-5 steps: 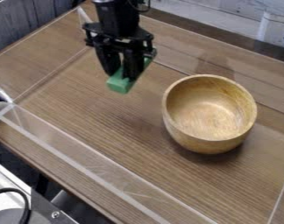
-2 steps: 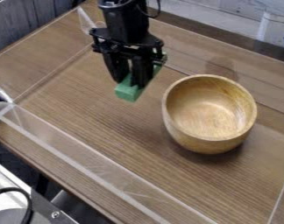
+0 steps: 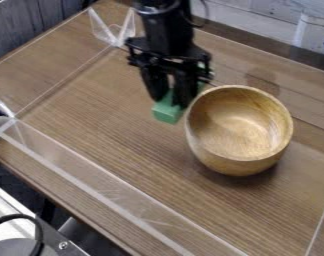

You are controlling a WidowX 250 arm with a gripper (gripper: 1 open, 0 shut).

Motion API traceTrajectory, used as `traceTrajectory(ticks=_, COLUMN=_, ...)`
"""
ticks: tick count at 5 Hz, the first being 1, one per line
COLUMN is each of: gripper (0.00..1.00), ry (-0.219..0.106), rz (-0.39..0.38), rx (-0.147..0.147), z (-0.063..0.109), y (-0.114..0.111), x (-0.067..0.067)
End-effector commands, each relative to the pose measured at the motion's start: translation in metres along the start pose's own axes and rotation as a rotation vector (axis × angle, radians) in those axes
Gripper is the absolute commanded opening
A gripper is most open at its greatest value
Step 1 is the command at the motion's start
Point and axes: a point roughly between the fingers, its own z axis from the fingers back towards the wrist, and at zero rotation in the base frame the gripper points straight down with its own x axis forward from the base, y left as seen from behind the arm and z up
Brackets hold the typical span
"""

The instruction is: Put the green block in the brown bowl

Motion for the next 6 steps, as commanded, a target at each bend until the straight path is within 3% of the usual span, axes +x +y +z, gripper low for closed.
traceTrajectory(ticks=1, gripper=0.0, ry=-0.054, rz=-0.039, rx=-0.004, z=0.007, y=-0.026, x=0.02)
traceTrajectory(ticks=3, gripper=0.0, ry=-0.036, rz=-0.086, rx=-0.009, z=-0.008, y=-0.052, x=0.029)
traceTrajectory(ticks=6, gripper=0.0, ry=-0.01, rz=-0.097, rx=0.009, z=-0.019, y=-0.052, x=0.034)
